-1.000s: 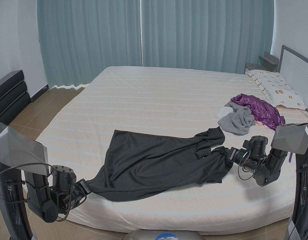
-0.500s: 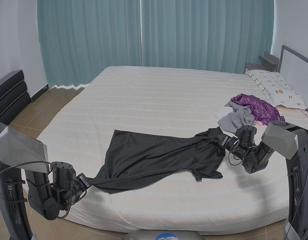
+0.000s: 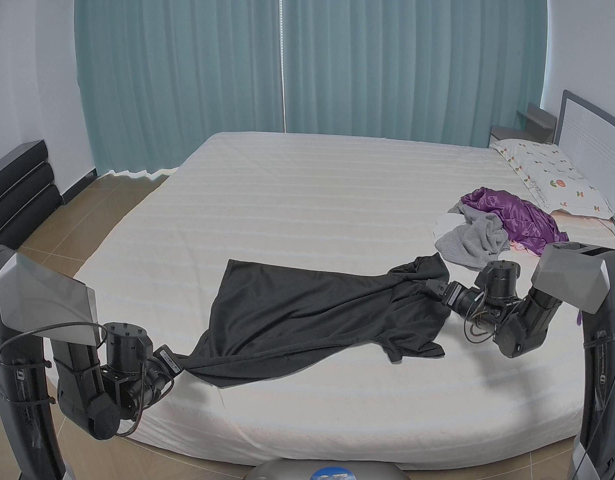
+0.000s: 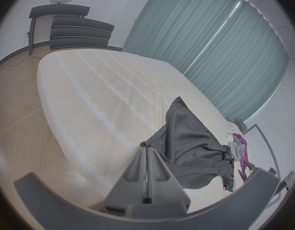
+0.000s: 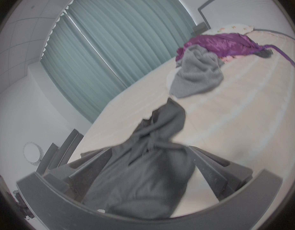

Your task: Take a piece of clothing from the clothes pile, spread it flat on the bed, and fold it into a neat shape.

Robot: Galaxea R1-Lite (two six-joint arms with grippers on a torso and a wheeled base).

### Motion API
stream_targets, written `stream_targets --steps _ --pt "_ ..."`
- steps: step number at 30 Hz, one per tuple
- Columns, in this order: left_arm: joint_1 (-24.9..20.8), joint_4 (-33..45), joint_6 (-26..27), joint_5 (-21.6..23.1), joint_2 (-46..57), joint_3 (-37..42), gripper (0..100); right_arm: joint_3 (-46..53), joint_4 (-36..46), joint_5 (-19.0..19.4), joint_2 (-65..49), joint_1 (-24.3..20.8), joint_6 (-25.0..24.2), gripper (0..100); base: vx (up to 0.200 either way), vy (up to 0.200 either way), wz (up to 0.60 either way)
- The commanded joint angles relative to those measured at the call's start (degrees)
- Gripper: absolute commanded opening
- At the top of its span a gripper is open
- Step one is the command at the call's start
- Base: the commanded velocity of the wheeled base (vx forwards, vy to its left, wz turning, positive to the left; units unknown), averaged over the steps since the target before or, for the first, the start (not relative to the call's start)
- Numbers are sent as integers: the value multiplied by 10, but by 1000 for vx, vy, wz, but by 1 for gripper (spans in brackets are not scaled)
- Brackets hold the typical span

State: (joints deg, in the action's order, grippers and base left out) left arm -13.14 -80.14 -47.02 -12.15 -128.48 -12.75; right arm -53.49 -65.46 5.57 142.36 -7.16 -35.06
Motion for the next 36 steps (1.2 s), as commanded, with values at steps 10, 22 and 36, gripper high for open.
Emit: stream_targets --steps 10,22,36 --pt "0 0 0 -1 3 4 0 243 -32 48 -61 -20 -19 100 0 0 0" --pt "0 0 0 -1 3 4 0 224 -33 39 -33 -37 -18 100 0 0 0" --pt "0 0 0 -1 4 4 0 224 -27 9 -28 -48 -11 0 0 0 0"
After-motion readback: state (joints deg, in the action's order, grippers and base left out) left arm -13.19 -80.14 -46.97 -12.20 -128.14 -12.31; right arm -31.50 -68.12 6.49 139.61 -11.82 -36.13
